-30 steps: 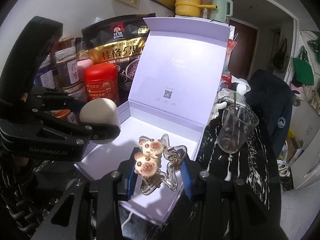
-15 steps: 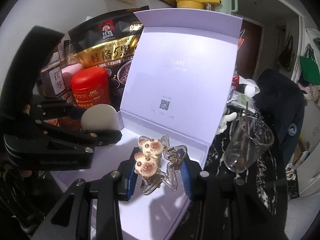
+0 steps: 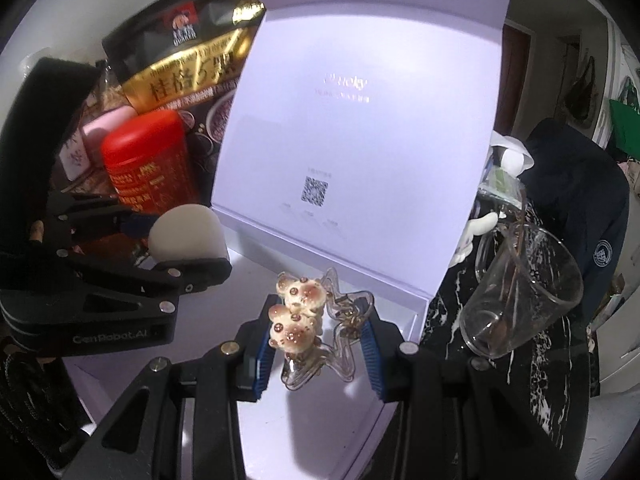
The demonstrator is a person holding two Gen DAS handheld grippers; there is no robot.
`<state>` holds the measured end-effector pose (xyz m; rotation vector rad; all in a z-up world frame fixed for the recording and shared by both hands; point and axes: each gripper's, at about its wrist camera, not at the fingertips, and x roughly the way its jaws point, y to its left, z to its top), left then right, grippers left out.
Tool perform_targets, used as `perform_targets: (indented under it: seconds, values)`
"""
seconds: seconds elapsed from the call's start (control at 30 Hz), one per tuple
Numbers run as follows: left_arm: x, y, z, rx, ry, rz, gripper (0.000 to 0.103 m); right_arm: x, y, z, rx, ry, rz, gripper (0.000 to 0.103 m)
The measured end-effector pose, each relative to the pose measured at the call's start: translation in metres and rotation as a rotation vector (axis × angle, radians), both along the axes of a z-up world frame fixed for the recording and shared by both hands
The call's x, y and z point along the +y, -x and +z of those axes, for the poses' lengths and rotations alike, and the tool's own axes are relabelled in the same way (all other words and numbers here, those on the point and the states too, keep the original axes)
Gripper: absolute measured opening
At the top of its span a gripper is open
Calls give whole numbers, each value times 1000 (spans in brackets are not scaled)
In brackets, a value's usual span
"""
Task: Organize objects
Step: 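Carry cream jar with left tool while right tool carries clip into white box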
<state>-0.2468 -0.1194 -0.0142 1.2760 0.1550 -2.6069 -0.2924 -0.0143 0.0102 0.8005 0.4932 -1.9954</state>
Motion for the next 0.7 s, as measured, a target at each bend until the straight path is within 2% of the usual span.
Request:
perform_targets:
  seconds: [0.13,0.7]
  values:
    - [-1,7,-8,-13,3,-3,53,-4,8,-10,-23,-21,5,39]
    - [-4,17,-42,-105,-73,4,53,-32,19,-38,-90,-105,17,39]
